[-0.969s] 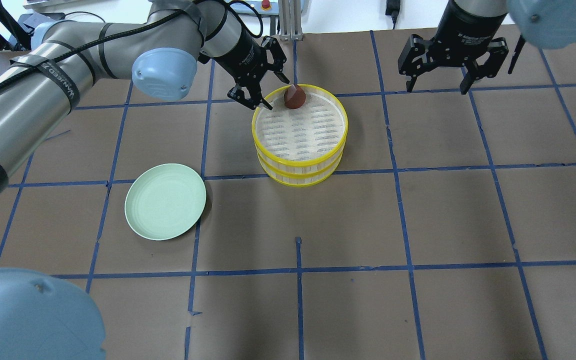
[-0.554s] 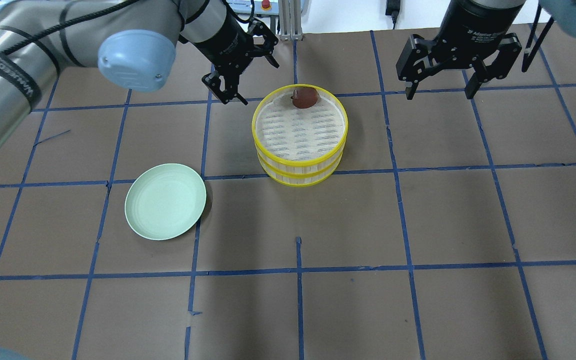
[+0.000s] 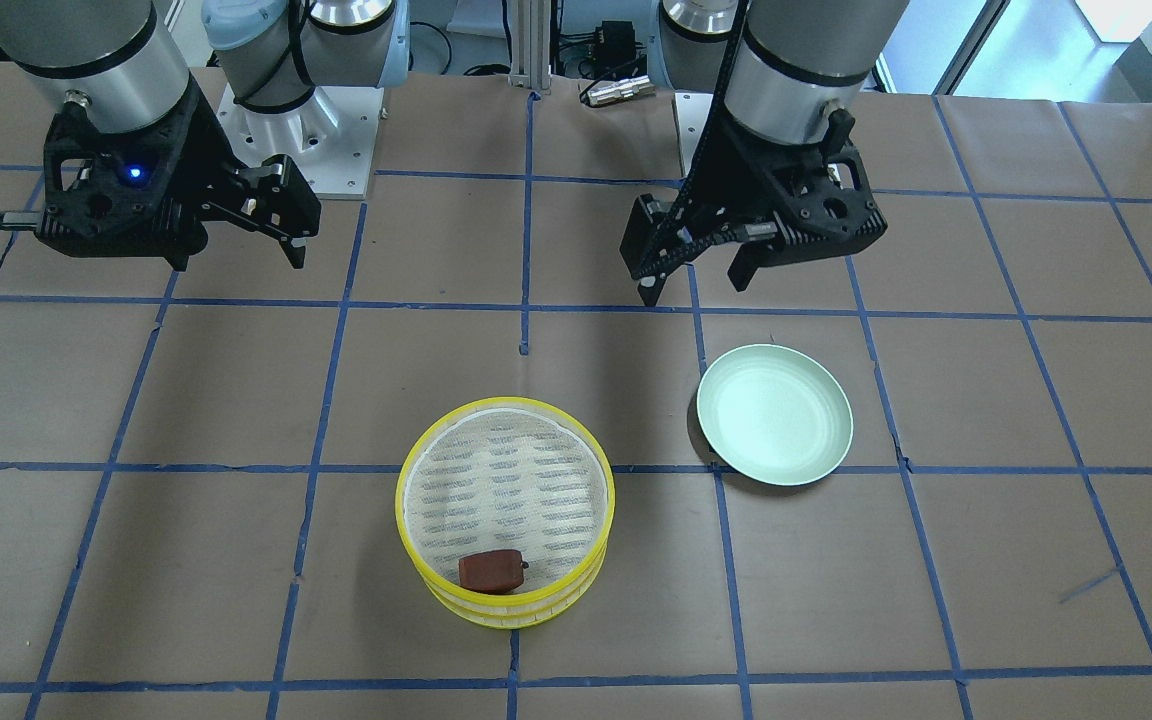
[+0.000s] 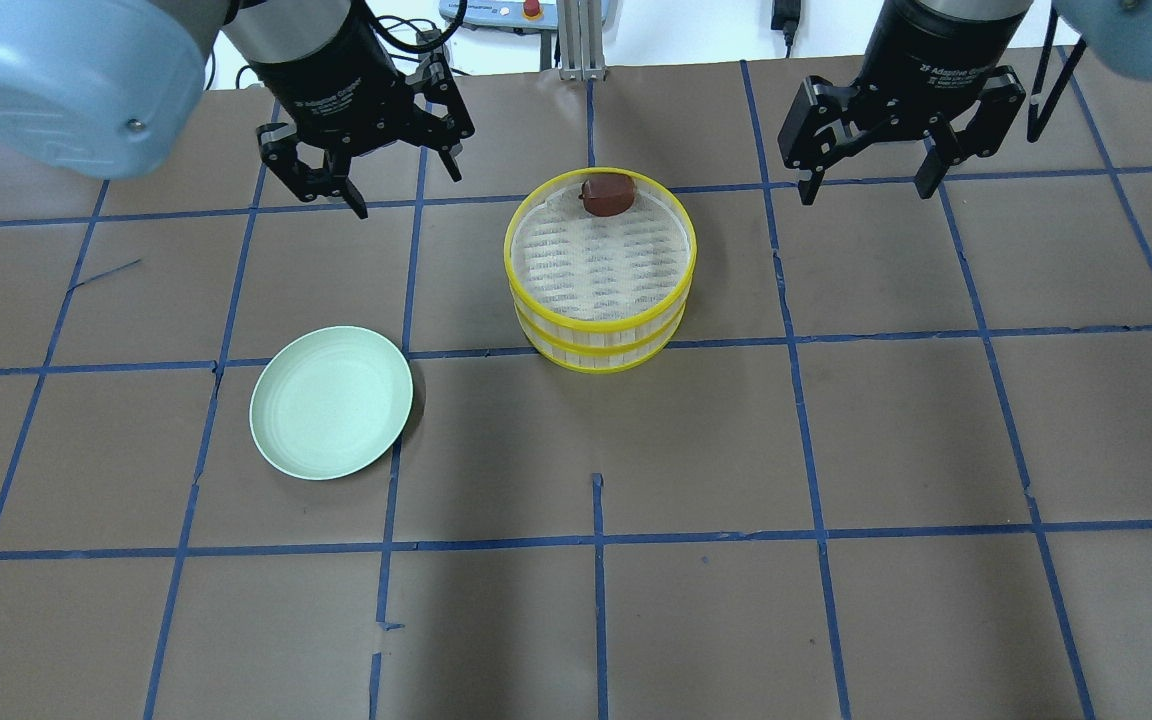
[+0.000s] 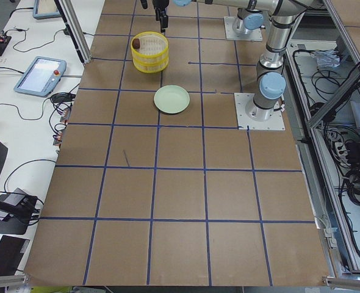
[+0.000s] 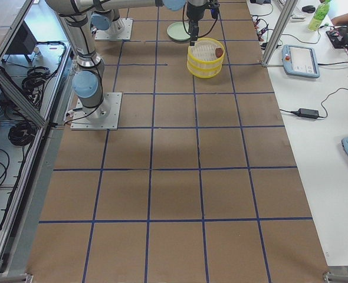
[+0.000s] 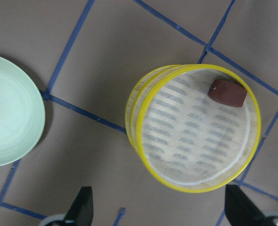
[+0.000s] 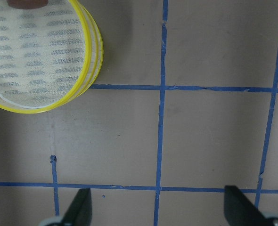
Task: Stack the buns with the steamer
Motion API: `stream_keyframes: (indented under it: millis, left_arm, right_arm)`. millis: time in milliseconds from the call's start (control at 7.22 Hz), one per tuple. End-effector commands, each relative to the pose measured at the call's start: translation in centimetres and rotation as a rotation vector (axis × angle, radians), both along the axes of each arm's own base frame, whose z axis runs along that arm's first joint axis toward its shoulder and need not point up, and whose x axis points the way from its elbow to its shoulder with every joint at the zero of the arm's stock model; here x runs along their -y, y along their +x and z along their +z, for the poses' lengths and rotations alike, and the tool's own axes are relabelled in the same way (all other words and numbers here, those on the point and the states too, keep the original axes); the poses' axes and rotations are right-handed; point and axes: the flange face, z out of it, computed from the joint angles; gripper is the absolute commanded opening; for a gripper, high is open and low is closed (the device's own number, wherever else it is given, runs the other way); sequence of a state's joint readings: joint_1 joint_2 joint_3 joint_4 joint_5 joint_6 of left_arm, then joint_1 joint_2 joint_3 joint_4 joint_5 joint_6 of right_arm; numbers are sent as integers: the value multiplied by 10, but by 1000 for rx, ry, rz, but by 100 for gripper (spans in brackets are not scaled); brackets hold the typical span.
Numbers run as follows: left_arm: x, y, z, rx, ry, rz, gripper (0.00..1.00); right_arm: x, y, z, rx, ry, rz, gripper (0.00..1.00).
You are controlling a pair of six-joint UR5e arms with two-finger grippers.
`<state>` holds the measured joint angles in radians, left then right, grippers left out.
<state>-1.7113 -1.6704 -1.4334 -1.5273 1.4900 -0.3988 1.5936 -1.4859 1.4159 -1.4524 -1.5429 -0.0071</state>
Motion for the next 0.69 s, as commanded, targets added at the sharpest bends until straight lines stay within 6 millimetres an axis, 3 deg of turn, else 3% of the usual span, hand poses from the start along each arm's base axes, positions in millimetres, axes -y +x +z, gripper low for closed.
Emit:
stream_keyframes:
  millis: [0,138,554]
  left_arm:
    - [-10,21,10,147,-30,-221,100]
    - [-11,35,12,180,-23,-275,100]
    - [-14,40,11,152,-23,-269,100]
  right_arm:
    - [-2,-4,3,-5,-1,-17,100]
    - [-2,-4,4,-5,-1,-19,100]
    - [-3,-4,1,-7,4,-17,100]
